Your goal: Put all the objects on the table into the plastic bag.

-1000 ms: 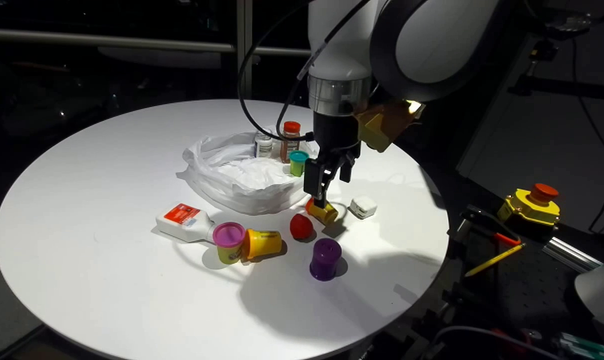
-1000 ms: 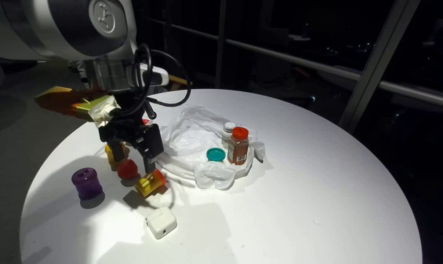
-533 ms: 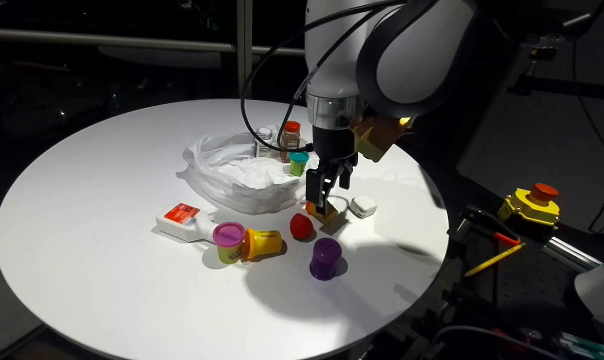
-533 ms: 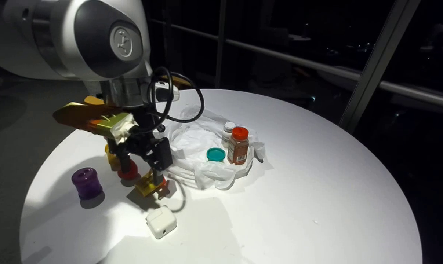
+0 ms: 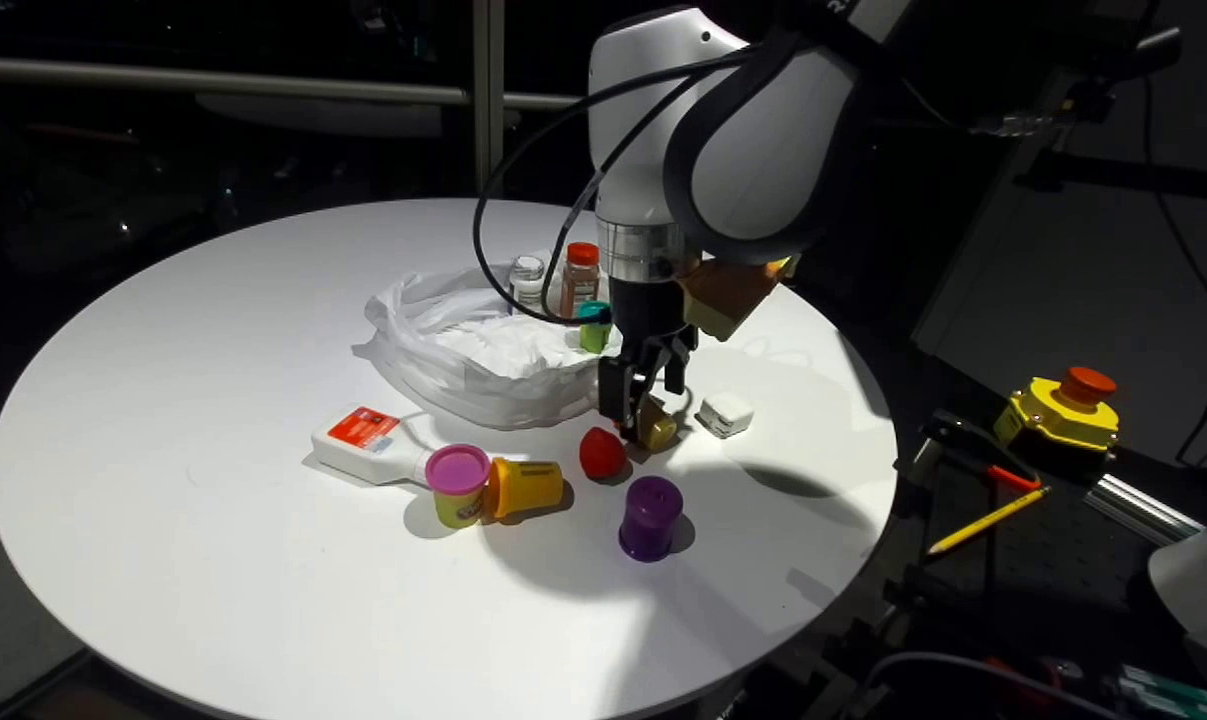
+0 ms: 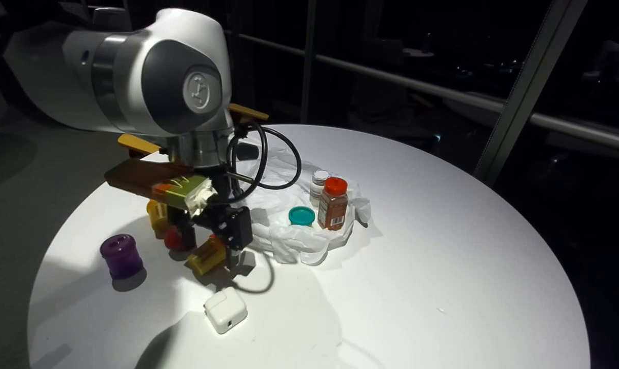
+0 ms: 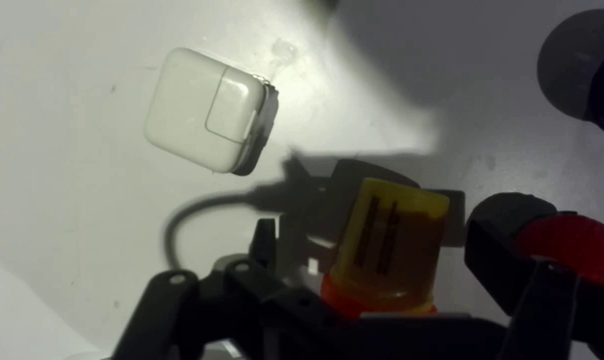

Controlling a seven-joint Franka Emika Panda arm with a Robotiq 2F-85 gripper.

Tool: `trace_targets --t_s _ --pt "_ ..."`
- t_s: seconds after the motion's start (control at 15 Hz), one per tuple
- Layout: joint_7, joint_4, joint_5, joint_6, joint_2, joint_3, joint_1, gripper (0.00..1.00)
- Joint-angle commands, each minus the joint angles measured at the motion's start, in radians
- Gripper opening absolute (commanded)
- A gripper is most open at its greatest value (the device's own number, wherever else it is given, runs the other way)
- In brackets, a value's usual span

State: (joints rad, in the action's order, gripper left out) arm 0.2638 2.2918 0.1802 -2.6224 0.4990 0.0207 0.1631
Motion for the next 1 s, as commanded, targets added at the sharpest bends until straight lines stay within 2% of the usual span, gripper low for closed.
trace_targets --t_s 0.0,0.13,0.4,0.6,0.67,0.8,0.93 --pt "-0.052 -0.05 -0.05 0.014 0.044 -0.013 -0.02 0.68" --pt "-0.054 -0.045 -0.052 0.013 0.033 -0.007 -0.015 0.49" --pt "-0.024 -0.004 -0.03 0.009 -0.03 0.029 0.001 0.21" --pt "0.003 0.006 0.006 0.053 -0.118 0.064 0.026 0.19" --pt "0.0 -0.015 0.014 0.101 -0.144 0.065 0.031 0.19" --pt "-0.031 -0.067 0.005 0.204 -0.177 0.035 0.015 0.19" --pt "-0.045 -0.173 -0.003 0.291 -0.148 0.012 0.002 0.19"
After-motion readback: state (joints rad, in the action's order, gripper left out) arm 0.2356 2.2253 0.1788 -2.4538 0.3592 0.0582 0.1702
